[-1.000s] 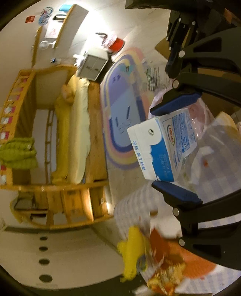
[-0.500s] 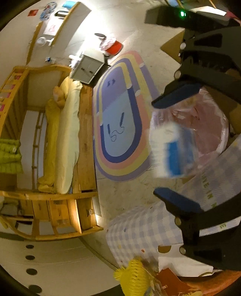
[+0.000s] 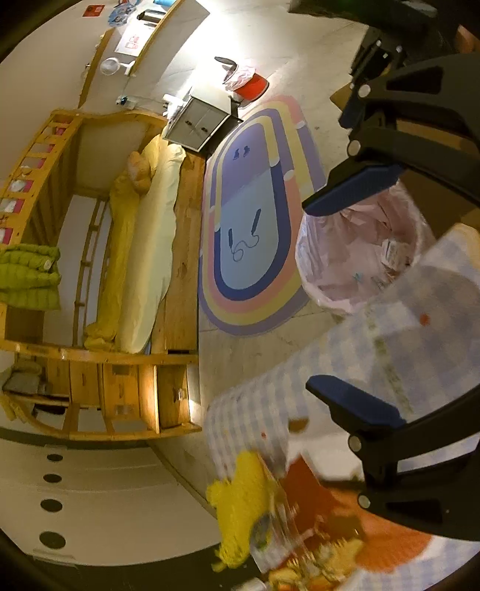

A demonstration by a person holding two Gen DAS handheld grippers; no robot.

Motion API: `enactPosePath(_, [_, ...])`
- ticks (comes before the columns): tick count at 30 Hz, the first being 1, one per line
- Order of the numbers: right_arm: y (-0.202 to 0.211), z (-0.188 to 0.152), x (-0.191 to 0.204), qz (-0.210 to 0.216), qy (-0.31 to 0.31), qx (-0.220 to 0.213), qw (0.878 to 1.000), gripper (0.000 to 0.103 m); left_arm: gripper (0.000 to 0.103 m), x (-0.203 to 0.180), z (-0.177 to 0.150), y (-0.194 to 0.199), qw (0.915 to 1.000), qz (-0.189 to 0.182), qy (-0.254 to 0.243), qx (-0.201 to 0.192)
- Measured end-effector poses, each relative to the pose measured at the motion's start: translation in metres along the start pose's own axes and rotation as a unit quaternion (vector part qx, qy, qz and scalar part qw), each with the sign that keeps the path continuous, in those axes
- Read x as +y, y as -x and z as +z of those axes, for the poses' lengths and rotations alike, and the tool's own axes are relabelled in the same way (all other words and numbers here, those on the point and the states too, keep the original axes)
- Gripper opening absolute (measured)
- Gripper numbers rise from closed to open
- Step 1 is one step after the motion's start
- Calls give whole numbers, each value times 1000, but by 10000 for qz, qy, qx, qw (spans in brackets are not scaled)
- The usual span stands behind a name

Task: Collect trash
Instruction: 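Carry carton and bag to the pink bin and open both tools over it, then grasp the yellow foam fruit net with the right tool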

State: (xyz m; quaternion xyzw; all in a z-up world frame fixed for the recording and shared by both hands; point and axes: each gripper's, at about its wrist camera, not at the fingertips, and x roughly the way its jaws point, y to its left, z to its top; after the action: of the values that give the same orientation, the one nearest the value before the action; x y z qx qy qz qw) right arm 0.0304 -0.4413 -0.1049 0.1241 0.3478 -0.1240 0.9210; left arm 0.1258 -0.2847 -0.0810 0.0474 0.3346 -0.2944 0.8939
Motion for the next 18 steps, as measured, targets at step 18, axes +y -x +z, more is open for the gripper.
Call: enactPosePath(18, [22,23,160,1169,1494,-94,9818,48,88,138,-44,110,9891,1272,739,-22])
